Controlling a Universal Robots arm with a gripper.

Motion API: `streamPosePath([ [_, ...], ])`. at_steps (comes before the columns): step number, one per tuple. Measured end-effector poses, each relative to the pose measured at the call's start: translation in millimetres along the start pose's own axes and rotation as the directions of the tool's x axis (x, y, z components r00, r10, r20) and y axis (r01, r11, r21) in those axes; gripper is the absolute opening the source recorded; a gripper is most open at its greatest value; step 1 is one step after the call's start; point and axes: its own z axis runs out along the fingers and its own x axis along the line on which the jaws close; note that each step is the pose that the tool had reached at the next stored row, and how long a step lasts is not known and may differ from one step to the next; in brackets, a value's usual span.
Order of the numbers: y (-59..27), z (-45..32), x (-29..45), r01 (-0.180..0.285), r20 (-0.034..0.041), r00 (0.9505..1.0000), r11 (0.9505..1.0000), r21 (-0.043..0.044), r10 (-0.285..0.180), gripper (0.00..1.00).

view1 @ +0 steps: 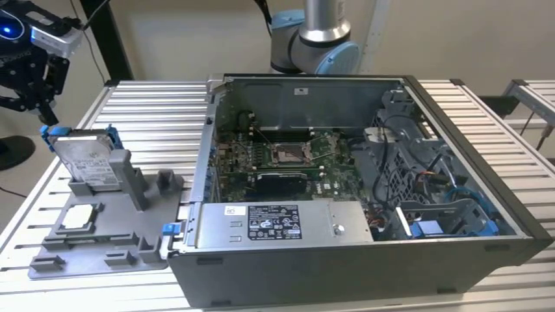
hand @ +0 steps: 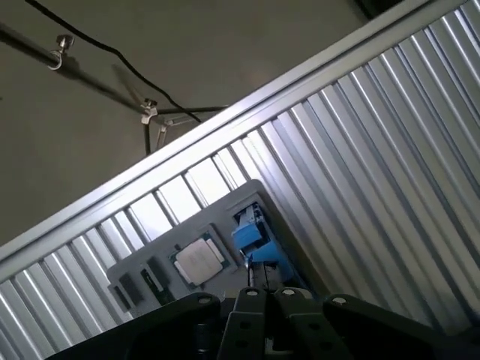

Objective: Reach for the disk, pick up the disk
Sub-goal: 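Pick up the disk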

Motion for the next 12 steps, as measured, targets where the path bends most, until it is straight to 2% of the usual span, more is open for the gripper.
streamPosePath([
  [3,0.0,0.0,0.0,0.055,-0.0021,0.9985,0.9985,0.0000,-0.055,0.00],
  [6,0.0,0.0,0.0,0.110,-0.0043,0.9939,0.9939,-0.0001,-0.110,0.00],
  [9,0.0,0.0,0.0,0.164,-0.0065,0.9864,0.9864,-0.0003,-0.164,0.00],
  [12,0.0,0.0,0.0,0.219,-0.0082,0.9757,0.9758,0.0002,-0.219,0.00],
])
